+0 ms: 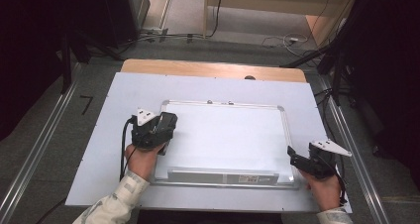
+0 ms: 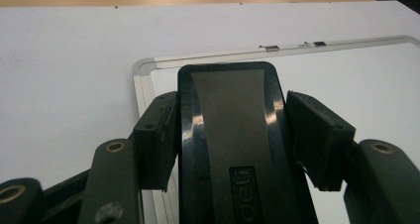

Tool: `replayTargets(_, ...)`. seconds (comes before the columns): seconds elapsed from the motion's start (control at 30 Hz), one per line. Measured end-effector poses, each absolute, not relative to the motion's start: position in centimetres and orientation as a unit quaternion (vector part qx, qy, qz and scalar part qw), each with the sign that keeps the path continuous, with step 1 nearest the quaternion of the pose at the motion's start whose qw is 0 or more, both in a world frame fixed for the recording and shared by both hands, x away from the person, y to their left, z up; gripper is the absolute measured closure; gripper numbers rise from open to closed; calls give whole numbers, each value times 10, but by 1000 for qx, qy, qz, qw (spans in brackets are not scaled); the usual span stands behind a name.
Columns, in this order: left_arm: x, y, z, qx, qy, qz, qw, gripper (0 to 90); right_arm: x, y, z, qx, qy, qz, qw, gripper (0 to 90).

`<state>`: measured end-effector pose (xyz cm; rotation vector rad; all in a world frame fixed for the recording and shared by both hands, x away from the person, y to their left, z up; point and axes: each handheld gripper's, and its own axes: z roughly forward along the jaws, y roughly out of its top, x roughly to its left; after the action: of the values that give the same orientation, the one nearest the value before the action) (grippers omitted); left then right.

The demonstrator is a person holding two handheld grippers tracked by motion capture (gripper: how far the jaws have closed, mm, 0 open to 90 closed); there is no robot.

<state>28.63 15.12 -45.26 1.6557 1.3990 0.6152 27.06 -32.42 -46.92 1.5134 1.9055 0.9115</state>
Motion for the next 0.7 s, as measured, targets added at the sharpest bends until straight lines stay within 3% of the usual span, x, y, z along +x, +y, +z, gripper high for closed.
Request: replayTargets(0.7,288,152,-452,660,563,247,431,399,271,-323,-470,561,707,337,268,196)
